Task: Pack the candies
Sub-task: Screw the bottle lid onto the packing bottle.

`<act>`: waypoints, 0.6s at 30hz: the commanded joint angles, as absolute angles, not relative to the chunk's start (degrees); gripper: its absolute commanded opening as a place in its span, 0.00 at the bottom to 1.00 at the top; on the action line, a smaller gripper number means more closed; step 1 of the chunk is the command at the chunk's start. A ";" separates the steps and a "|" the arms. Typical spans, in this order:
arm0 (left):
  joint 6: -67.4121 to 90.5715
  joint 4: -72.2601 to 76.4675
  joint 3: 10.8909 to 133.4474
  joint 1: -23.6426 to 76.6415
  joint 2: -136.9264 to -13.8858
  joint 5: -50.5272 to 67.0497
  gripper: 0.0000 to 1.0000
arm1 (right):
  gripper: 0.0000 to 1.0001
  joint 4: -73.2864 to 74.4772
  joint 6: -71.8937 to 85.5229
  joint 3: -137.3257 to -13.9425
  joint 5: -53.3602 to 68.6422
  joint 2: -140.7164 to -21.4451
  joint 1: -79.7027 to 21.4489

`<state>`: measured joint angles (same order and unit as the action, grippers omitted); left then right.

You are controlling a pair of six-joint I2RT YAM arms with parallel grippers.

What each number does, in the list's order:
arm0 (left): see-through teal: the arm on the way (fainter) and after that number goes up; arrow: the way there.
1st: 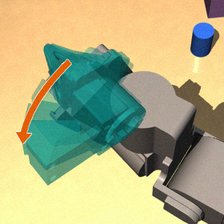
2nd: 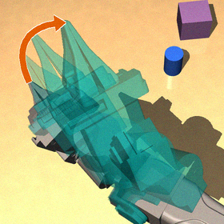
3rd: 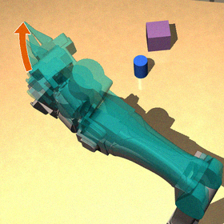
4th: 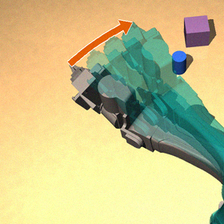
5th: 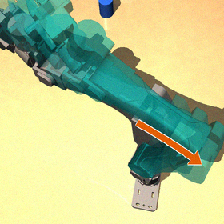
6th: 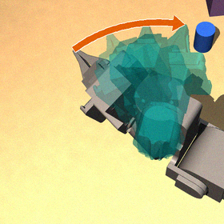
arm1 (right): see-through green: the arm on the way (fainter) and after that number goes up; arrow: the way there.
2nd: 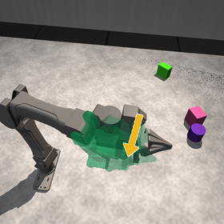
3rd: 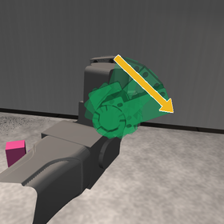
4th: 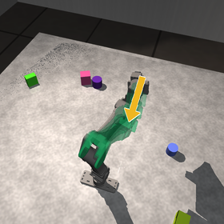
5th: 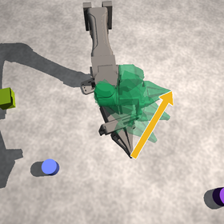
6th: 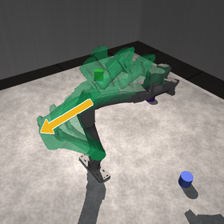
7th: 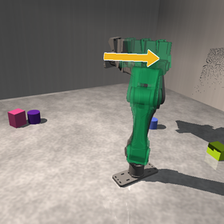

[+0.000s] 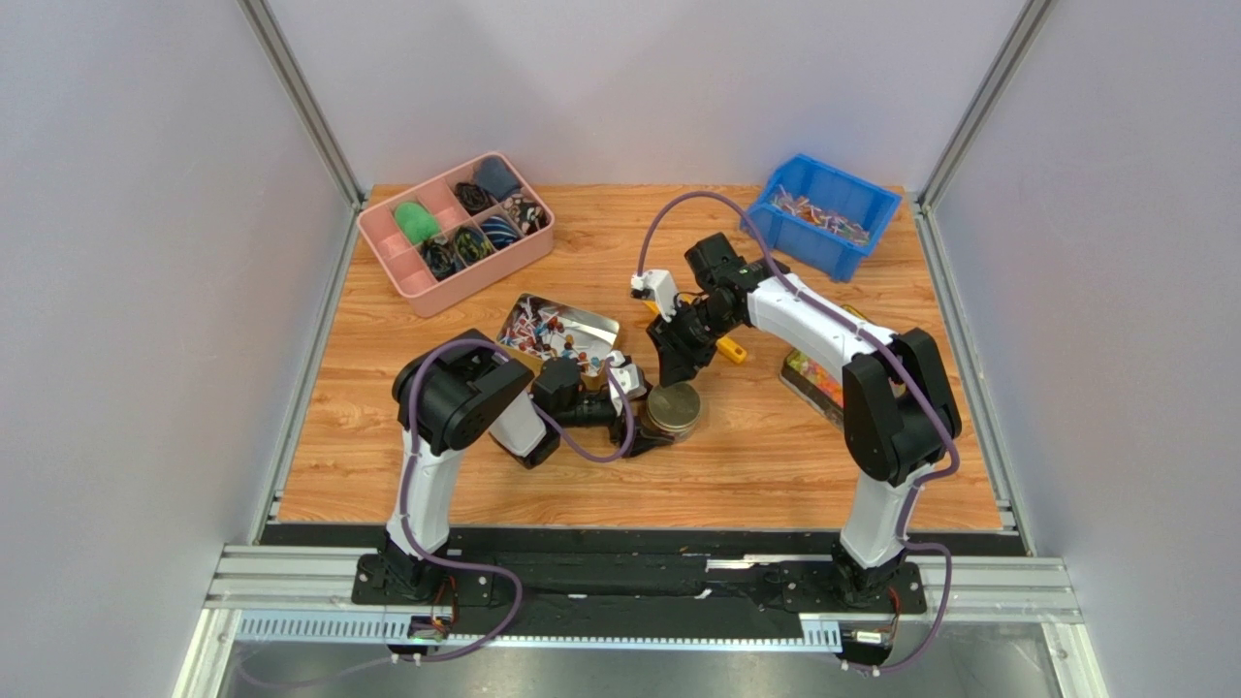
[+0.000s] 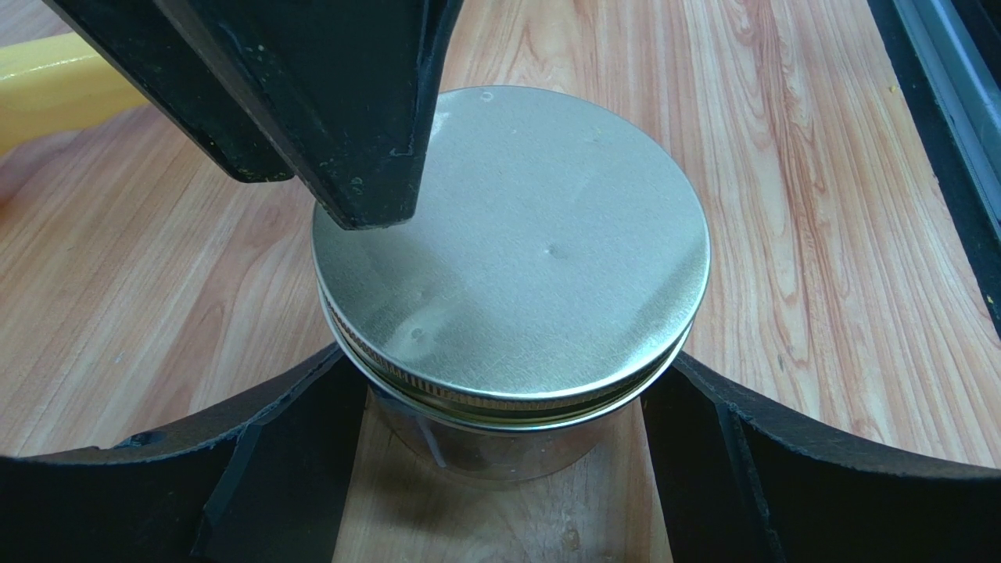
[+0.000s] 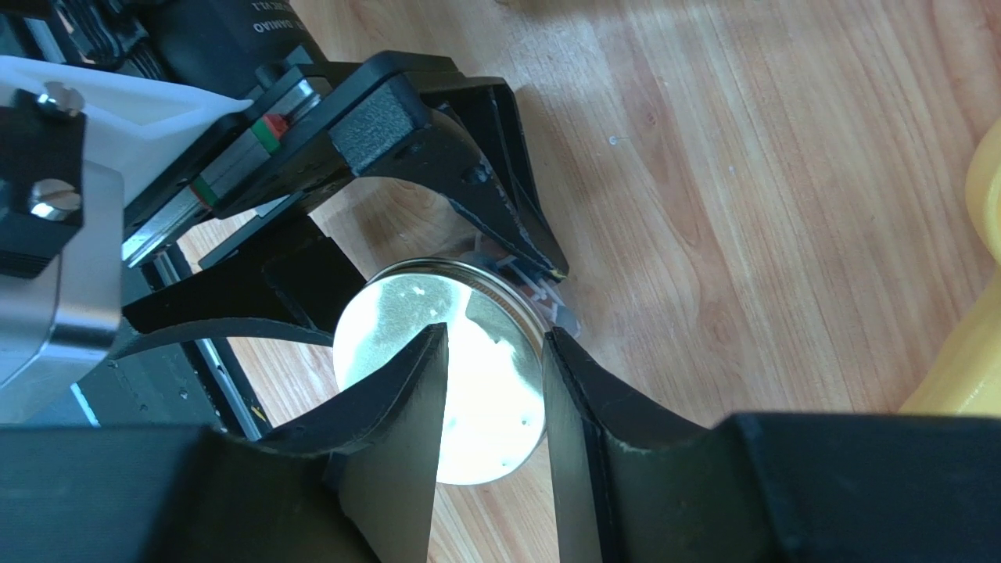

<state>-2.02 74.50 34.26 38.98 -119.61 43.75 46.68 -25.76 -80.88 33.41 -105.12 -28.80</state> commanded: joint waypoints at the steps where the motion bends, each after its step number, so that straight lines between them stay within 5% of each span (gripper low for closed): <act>1: -2.72 81.74 35.51 38.85 -119.36 44.47 0.59 | 0.39 46.23 -26.02 -82.18 35.68 -105.20 -29.09; 18: -2.64 81.65 35.51 38.94 -119.18 44.47 0.59 | 0.38 48.43 -27.68 -79.10 34.02 -104.33 -29.09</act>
<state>-2.02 74.50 34.28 38.98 -119.61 43.59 47.33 -26.48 -80.16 33.91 -105.14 -28.80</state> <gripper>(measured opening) 0.872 0.384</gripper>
